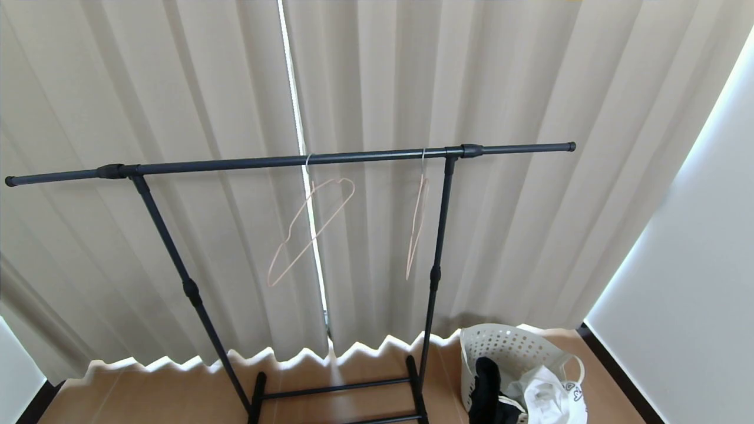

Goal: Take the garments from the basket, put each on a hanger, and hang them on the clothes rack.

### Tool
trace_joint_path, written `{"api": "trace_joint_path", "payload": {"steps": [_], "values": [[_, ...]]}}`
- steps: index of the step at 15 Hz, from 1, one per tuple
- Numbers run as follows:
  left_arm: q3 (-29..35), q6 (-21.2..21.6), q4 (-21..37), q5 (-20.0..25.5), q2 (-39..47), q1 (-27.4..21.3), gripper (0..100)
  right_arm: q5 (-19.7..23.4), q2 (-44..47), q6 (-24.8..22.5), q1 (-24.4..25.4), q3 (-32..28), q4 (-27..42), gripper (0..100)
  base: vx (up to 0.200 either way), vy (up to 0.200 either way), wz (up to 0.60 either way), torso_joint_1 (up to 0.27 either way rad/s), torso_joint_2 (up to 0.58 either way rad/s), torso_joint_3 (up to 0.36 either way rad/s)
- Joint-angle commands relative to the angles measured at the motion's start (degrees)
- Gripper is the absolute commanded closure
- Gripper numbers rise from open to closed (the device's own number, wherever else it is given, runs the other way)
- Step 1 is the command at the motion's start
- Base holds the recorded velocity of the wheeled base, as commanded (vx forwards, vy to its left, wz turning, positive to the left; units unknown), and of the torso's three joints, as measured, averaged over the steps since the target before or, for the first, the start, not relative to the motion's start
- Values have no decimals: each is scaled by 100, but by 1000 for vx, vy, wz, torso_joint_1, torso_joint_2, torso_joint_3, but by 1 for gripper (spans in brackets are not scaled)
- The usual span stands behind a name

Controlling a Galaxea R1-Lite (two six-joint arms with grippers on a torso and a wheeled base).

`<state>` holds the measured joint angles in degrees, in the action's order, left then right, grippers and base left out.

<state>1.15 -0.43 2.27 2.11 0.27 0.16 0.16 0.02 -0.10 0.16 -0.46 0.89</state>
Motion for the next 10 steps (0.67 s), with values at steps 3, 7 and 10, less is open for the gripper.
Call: {"api": "trace_joint_path", "payload": {"steps": [3,7,10], "values": [[0,-1,2,0,8,2,0,2,6,-8,2,2,-1,0,0,0,0,0,0,0],[0,-1,-7,0,8,2,0,2,6,-17,2,2,8,0,0,0,0,0,0,0],[0,-1,2,0,8,2,0,2,6,-8,2,2,-1,0,0,0,0,0,0,0]]}}
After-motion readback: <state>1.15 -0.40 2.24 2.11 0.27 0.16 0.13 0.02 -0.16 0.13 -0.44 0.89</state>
